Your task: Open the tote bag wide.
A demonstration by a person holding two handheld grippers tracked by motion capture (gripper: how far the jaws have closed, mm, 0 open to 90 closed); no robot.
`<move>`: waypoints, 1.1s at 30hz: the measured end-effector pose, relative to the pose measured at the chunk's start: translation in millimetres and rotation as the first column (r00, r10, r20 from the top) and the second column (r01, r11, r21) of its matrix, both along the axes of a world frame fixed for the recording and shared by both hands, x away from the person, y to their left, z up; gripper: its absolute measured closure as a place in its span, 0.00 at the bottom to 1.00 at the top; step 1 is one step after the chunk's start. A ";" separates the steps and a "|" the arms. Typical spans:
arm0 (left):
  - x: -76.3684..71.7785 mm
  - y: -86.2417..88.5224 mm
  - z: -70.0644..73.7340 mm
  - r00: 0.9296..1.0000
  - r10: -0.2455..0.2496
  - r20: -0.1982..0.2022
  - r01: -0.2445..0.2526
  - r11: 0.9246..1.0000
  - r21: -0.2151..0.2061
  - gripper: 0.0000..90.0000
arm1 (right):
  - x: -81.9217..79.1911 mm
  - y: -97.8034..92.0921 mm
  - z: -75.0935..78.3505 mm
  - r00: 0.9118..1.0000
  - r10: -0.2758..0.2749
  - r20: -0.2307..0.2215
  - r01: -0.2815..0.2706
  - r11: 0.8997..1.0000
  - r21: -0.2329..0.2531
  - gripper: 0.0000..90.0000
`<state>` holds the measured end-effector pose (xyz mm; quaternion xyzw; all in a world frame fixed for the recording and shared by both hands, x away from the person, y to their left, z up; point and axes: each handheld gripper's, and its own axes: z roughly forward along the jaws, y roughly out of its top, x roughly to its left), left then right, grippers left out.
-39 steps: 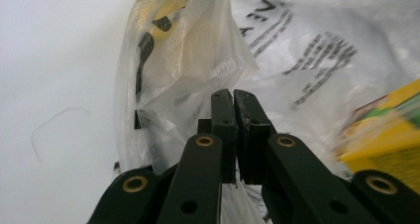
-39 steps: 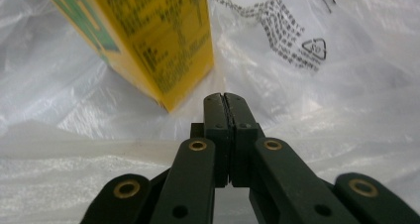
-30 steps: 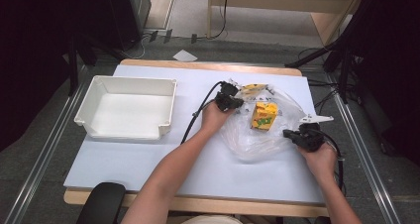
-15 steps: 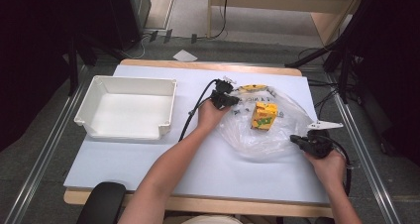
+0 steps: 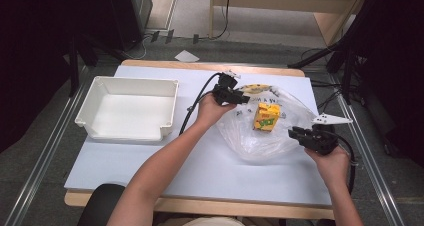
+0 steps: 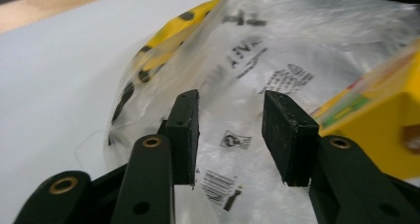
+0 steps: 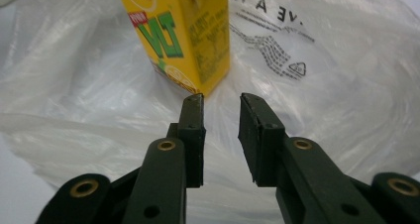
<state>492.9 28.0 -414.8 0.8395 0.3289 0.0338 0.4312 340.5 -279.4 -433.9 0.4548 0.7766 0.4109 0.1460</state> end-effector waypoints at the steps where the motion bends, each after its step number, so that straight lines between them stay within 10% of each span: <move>1: -1.5 0.3 2.7 1.000 -0.007 0.004 0.007 1.000 -0.002 0.62 | -1.3 1.8 3.2 1.000 0.008 0.000 -0.008 1.000 0.005 0.77; 14: -25.0 5.4 22.4 0.992 -0.124 0.025 0.124 0.992 -0.010 0.55 | -22.3 24.2 11.8 0.996 0.087 -0.027 -0.086 0.996 0.035 0.68; 33: -40.1 2.3 12.0 0.981 -0.192 0.020 0.192 0.981 0.001 0.48 | -43.9 50.1 -4.9 0.987 0.157 -0.027 -0.157 0.988 0.007 0.57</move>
